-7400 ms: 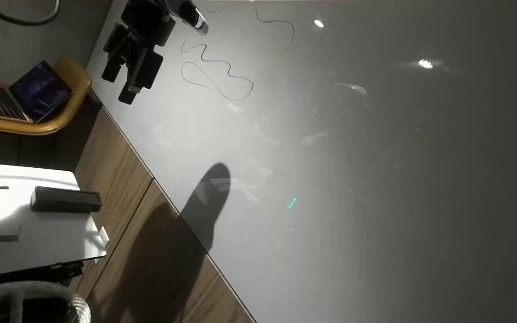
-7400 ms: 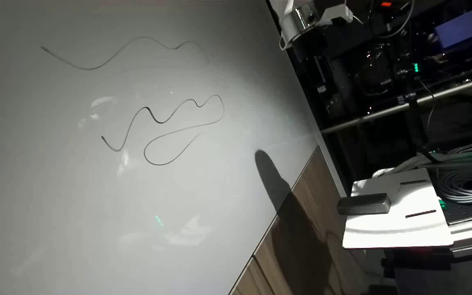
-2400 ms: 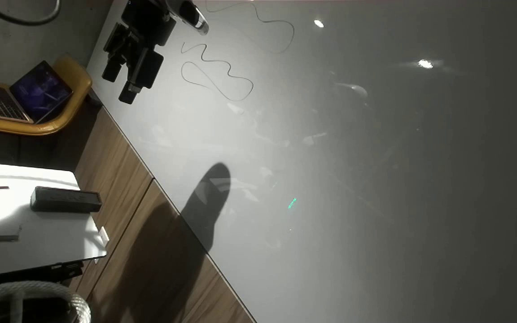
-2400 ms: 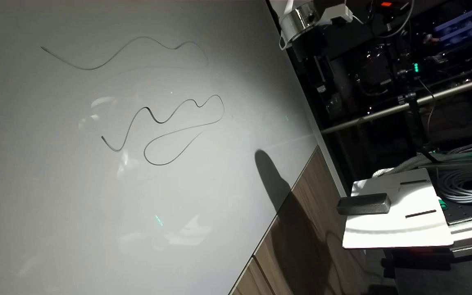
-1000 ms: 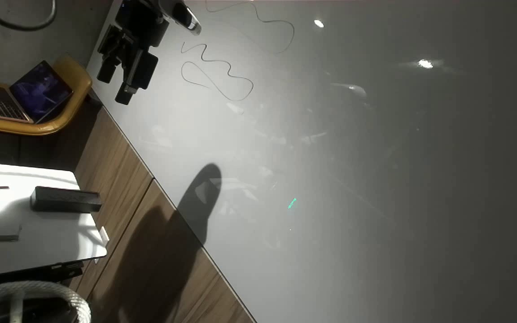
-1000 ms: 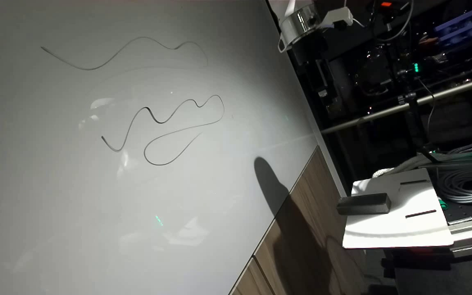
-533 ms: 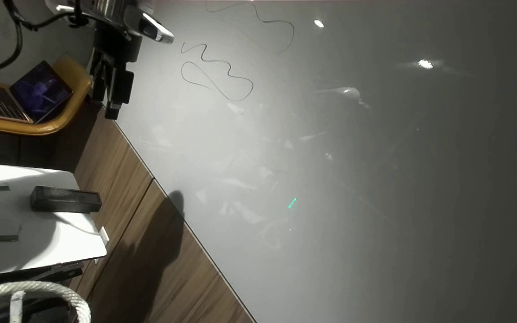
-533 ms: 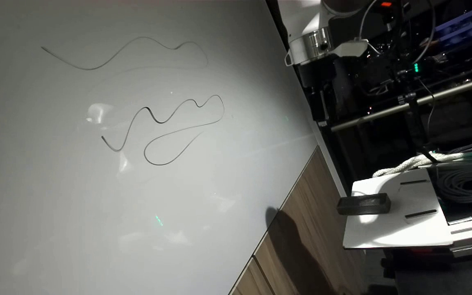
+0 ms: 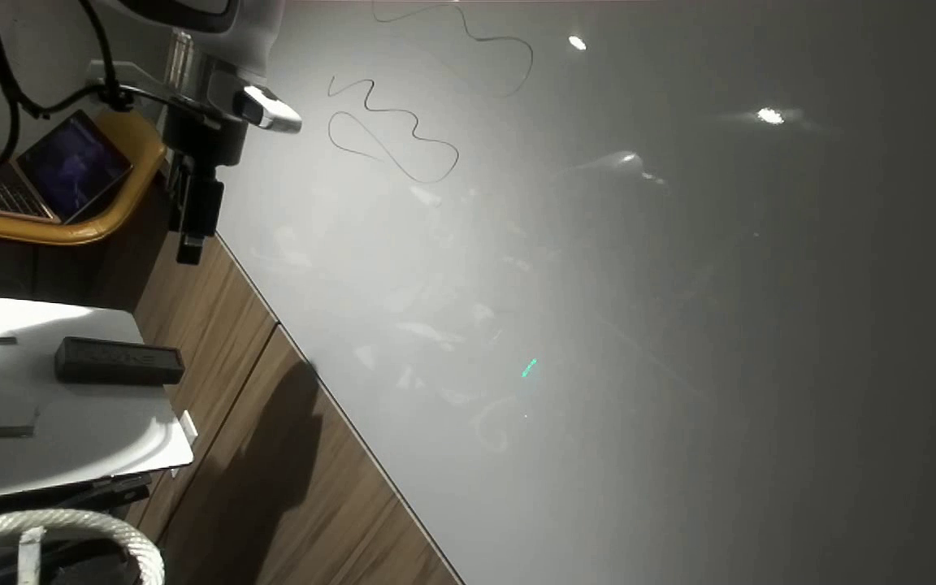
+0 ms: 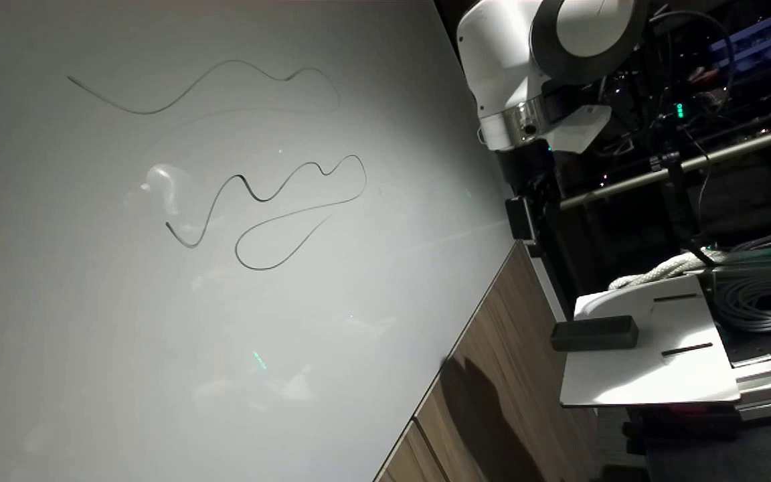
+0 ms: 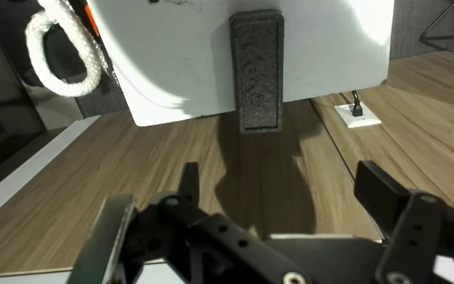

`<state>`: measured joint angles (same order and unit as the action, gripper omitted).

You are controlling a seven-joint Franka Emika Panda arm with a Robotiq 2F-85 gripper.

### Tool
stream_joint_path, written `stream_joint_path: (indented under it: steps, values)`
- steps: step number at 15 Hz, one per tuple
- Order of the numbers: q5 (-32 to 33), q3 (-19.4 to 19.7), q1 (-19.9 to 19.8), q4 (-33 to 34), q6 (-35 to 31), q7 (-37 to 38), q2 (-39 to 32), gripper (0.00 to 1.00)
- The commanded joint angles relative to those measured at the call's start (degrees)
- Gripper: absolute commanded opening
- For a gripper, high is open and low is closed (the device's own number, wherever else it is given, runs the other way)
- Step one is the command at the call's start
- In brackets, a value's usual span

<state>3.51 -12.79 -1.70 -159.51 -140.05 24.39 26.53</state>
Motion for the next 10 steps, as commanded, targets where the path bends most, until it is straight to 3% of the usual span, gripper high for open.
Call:
stream_joint_path:
  steps: [1, 10]
  values:
    - [0.99, -0.25, -0.86, 0.03, -3.37, 2.65, -6.00, 1.00]
    - [1.40, 0.08, 0.90, 0.10, -5.66, 4.69, -13.39, 1.00]
